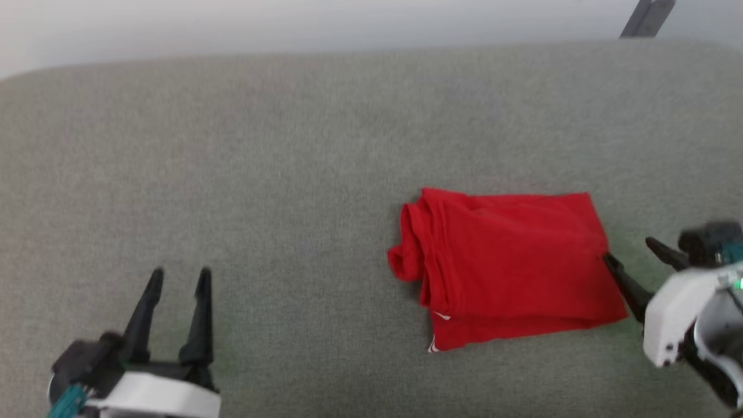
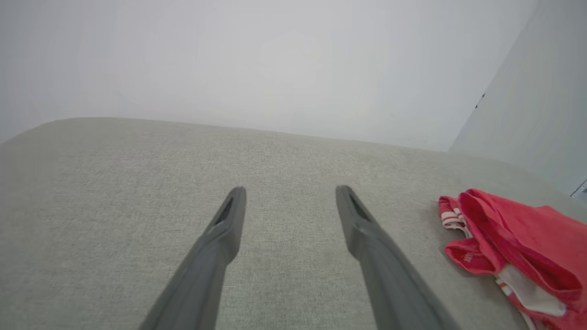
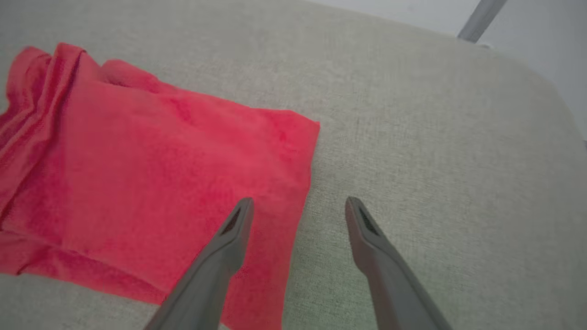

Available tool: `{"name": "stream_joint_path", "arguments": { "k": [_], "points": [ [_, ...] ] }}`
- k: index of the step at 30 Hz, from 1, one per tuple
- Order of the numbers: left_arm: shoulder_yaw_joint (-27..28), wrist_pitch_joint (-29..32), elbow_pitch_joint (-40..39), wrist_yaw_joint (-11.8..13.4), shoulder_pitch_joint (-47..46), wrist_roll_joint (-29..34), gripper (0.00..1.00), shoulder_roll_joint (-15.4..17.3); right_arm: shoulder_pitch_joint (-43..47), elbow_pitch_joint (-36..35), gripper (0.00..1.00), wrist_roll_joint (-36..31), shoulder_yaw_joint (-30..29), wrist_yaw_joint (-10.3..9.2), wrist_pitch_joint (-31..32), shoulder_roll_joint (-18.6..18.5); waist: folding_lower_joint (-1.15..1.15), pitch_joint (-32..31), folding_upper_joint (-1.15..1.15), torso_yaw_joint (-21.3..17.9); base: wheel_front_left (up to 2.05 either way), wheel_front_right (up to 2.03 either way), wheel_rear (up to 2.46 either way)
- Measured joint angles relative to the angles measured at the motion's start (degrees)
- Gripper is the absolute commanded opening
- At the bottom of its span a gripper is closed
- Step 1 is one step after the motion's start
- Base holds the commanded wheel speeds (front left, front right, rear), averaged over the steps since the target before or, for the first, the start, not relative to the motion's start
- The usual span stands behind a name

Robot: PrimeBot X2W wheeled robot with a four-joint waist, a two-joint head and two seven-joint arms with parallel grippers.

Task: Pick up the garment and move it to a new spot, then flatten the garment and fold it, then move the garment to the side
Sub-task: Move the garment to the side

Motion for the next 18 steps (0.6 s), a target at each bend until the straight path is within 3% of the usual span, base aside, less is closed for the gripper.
{"name": "stream_joint_path", "arguments": {
  "k": [8, 12, 15, 16, 18],
  "points": [
    [-3.8, 0.0, 1.1, 0.0, -7.9, -0.5, 1.0, -0.1, -8.1, -1.7, 1.0, 6.6, 2.1, 0.01, 24.7, -4.8, 0.0, 6.6, 0.0, 1.6, 0.0, 0.0, 0.0],
    [-5.7, 0.0, 1.6, 0.0, -11.3, -1.3, 1.0, -0.1, -9.9, -2.0, 1.0, 7.7, 1.4, 0.01, 30.7, -4.6, 0.0, 10.2, 0.0, 3.3, 0.0, 0.0, 0.0],
    [-6.2, 0.0, 1.9, 0.0, -12.6, -1.5, 1.0, 0.1, -10.4, -2.4, 1.0, 7.8, 1.3, 0.0, 31.8, -4.4, 0.0, 12.0, 0.0, 4.1, 0.0, 0.0, 0.0],
    [-6.2, 0.0, 1.9, 0.0, -12.9, -1.6, 1.0, 0.2, -10.6, -2.5, 0.51, 7.9, 1.2, 0.0, 31.8, -4.4, 0.0, 12.5, 0.0, 4.3, 0.0, 0.0, 0.0],
    [-6.1, 0.0, 2.0, 0.0, -13.3, -1.6, 1.0, 0.7, -10.8, -2.9, 0.0, 7.9, 1.3, -0.01, 31.5, -4.2, 0.0, 13.4, 0.0, 4.5, 0.0, 0.0, 0.0]
  ]
}}
